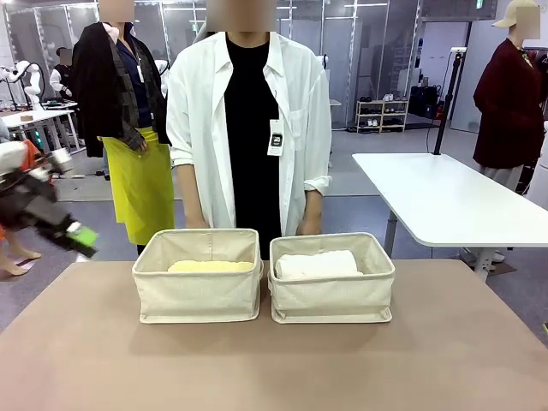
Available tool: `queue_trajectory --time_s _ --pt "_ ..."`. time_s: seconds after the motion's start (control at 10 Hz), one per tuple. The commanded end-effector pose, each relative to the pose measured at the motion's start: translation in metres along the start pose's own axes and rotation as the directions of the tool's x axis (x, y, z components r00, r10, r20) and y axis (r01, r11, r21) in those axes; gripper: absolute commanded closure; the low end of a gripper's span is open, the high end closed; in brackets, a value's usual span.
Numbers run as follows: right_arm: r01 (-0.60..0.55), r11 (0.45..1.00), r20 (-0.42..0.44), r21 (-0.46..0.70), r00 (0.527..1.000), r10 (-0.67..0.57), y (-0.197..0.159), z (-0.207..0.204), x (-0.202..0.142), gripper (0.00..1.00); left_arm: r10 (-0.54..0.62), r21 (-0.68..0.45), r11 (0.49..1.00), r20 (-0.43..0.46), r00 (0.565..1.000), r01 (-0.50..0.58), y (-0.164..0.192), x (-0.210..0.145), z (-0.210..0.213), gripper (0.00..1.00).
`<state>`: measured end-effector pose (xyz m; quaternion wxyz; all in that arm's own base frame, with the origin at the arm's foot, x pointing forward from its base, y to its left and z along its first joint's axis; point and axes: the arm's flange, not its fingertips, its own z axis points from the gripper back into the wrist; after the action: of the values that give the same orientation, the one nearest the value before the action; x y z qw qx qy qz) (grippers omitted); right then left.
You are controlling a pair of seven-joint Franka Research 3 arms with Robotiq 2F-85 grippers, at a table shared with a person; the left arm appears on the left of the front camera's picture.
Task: Divide the towels into two baskets.
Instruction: Pick up one hotel-folded towel from the bottom of the table and place it in the Fabric basket indicated by the person.
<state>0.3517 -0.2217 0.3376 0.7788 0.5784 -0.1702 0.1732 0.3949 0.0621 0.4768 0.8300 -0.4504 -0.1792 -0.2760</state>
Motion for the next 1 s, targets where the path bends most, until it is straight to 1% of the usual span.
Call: queue_trajectory --time_s 0.0,0.1,0.2,0.3,0.4,0.5,0.6,0.7,0.8,0.9 --pt "-0.005 1.0 0.001 0.0 1.0 0.005 0.004 -0.001 -0.001 0.0 0.121 -0.045 0.992 0.082 0.989 -0.118 0.041 -0.05 0.033 0.0" --pt "-0.005 1.0 0.001 0.0 1.0 0.005 0.004 -0.001 -0.001 0.0 0.165 -0.124 0.981 0.121 0.979 -0.15 0.065 -0.073 0.053 0.0" --pt "-0.005 1.0 0.001 0.0 1.0 0.005 0.004 -0.001 -0.001 0.0 0.181 -0.189 0.97 0.131 0.975 -0.154 0.082 -0.09 0.068 0.0" --pt "-0.005 1.0 0.001 0.0 1.0 0.005 0.004 -0.001 -0.001 0.0 0.236 -0.174 0.961 0.117 0.965 -0.214 0.098 -0.106 0.083 0.0" --pt "-0.005 1.0 0.001 0.0 1.0 0.005 0.004 -0.001 -0.001 0.0 0.22 -0.175 0.965 0.129 0.967 -0.196 0.113 -0.124 0.103 0.0" --pt "-0.005 1.0 0.001 0.0 1.0 0.005 0.004 -0.001 -0.001 0.0 0.196 -0.167 0.971 0.164 0.967 -0.168 0.128 -0.138 0.119 0.0" --pt "-0.005 1.0 0.001 0.0 1.0 0.005 0.004 -0.001 -0.001 0.0 0.166 -0.162 0.977 0.189 0.968 -0.136 0.142 -0.137 0.123 0.0" --pt "-0.005 1.0 0.001 0.0 1.0 0.005 0.004 -0.001 -0.001 0.0 0.162 -0.138 0.981 0.206 0.965 -0.135 0.157 -0.123 0.113 0.0" --pt "-0.005 1.0 0.001 0.0 1.0 0.005 0.004 -0.001 -0.001 0.0 0.222 -0.152 0.969 0.172 0.96 -0.197 0.128 -0.141 0.111 0.0" --pt "-0.005 1.0 0.001 0.0 1.0 0.005 0.004 -0.001 -0.001 0.0 0.222 -0.152 0.969 0.172 0.96 -0.197 0.128 -0.141 0.111 0.0"
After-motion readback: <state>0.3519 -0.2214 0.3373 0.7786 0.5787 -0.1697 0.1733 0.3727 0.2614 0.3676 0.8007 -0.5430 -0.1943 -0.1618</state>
